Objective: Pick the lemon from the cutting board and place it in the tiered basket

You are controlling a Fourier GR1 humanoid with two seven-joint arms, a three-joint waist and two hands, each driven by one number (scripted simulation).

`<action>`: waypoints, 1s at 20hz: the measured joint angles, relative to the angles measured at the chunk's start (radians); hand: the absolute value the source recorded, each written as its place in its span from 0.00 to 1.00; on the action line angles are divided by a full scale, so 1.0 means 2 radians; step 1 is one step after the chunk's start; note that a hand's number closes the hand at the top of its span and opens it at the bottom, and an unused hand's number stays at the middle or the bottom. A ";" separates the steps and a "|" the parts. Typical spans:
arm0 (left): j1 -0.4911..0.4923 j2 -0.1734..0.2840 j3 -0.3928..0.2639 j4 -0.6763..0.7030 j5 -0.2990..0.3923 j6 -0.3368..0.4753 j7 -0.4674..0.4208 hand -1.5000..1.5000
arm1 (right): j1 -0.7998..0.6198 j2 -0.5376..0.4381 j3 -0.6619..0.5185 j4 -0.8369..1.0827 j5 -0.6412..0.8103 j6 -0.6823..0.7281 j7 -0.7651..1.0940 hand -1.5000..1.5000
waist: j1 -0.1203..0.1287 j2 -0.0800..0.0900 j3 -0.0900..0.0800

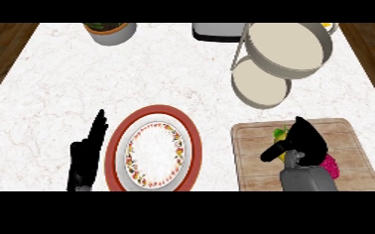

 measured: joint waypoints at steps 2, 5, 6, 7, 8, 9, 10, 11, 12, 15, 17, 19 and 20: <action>-0.004 -0.003 0.004 0.005 0.001 -0.004 -0.003 0.50 | 0.003 0.000 0.003 0.001 0.002 -0.004 -0.002 1.00 | 0.000 -0.001 0.000; -0.001 0.003 0.011 0.003 -0.001 -0.011 -0.001 0.50 | 0.003 -0.002 -0.005 0.004 0.008 -0.006 -0.016 1.00 | 0.000 -0.002 -0.001; 0.001 0.000 0.011 0.002 -0.003 -0.011 -0.001 0.50 | 0.000 -0.002 -0.006 0.015 0.009 -0.010 -0.020 1.00 | -0.001 -0.002 -0.002; -0.001 -0.001 0.010 -0.004 -0.006 -0.010 0.008 0.50 | -0.001 -0.002 -0.008 0.024 0.012 -0.015 -0.027 1.00 | -0.001 -0.003 -0.003; 0.001 -0.003 0.010 -0.005 -0.008 -0.011 0.007 0.50 | -0.002 -0.002 -0.008 0.026 0.017 -0.017 -0.030 1.00 | -0.001 -0.004 -0.004; 0.003 -0.002 0.013 -0.007 -0.006 -0.015 0.008 0.50 | -0.006 -0.003 -0.008 0.034 0.024 -0.017 -0.034 1.00 | -0.001 -0.004 -0.004; 0.009 -0.002 0.012 -0.014 -0.009 -0.015 0.009 0.50 | -0.007 -0.005 -0.008 0.036 0.029 -0.017 -0.039 1.00 | 0.000 -0.004 -0.005; 0.013 -0.002 0.013 -0.013 -0.010 -0.017 0.006 0.50 | -0.011 -0.005 -0.005 0.037 0.036 -0.015 -0.040 1.00 | 0.000 -0.004 -0.004; 0.011 -0.005 0.015 -0.007 -0.009 -0.018 0.002 0.50 | -0.011 -0.005 -0.002 0.042 0.044 -0.016 -0.045 1.00 | 0.000 -0.005 -0.005; 0.002 -0.003 0.022 -0.005 -0.011 -0.023 0.008 0.50 | -0.021 -0.006 0.002 0.047 0.067 -0.017 -0.049 1.00 | 0.000 -0.004 -0.003; -0.003 -0.013 0.022 0.006 -0.016 -0.021 0.004 0.50 | -0.013 -0.013 0.006 0.035 0.072 -0.022 -0.063 1.00 | -0.001 -0.004 -0.003; -0.002 -0.015 0.023 0.009 -0.017 -0.021 -0.001 0.50 | -0.005 -0.043 0.003 0.024 0.046 -0.009 -0.120 1.00 | -0.002 -0.004 -0.001; -0.002 -0.018 0.022 0.007 -0.019 -0.018 0.000 0.50 | -0.001 -0.057 0.008 0.019 0.033 -0.002 -0.155 1.00 | -0.003 -0.004 -0.001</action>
